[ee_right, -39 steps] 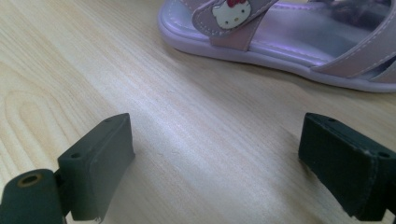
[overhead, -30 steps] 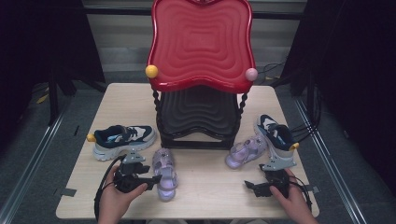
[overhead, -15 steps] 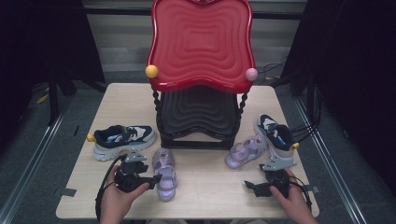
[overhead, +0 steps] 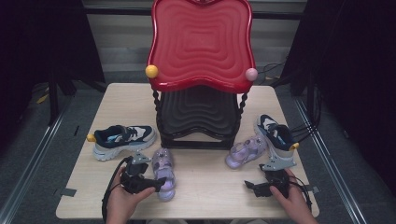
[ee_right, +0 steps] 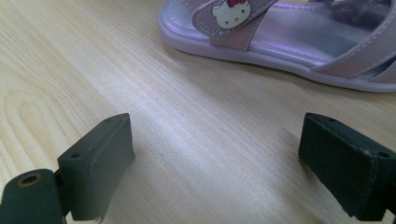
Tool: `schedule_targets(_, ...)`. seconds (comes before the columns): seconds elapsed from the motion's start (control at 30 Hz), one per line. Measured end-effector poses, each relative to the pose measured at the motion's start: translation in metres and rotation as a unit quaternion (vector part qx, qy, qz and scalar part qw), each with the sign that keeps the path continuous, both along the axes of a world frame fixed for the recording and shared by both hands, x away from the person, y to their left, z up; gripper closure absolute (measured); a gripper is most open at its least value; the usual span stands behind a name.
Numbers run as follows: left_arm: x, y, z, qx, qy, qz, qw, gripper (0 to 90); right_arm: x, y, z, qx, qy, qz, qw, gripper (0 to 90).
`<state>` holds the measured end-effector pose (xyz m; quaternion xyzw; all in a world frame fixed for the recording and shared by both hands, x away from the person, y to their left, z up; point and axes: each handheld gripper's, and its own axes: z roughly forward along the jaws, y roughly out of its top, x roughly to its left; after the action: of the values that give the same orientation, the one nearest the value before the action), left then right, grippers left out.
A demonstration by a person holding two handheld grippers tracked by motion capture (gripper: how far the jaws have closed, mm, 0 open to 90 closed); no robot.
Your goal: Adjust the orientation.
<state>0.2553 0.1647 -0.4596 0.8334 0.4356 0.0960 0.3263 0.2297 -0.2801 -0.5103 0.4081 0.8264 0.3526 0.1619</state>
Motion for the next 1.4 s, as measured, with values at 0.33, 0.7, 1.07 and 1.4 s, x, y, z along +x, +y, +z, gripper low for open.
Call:
schedule_targets(0.33,-0.004,0.014,0.002,0.020,-0.043,0.000,0.9989,46.5,0.000,0.000,0.000,0.000,0.000,0.000,1.0000,9.5)
schedule_targets(0.7,-0.008,0.011,-0.008,-0.010,-0.056,0.001,0.9984,54.1,0.000,0.000,0.000,0.000,0.000,0.000,1.0000,9.5)
schedule_targets(1.07,-0.011,0.009,-0.015,-0.033,-0.054,0.028,0.9976,61.4,0.000,0.000,0.000,0.000,0.000,0.000,1.0000,9.5)
schedule_targets(1.4,-0.013,0.006,-0.014,-0.043,-0.056,0.051,0.9962,73.9,0.000,0.000,0.000,0.000,0.000,0.000,1.0000,9.5)
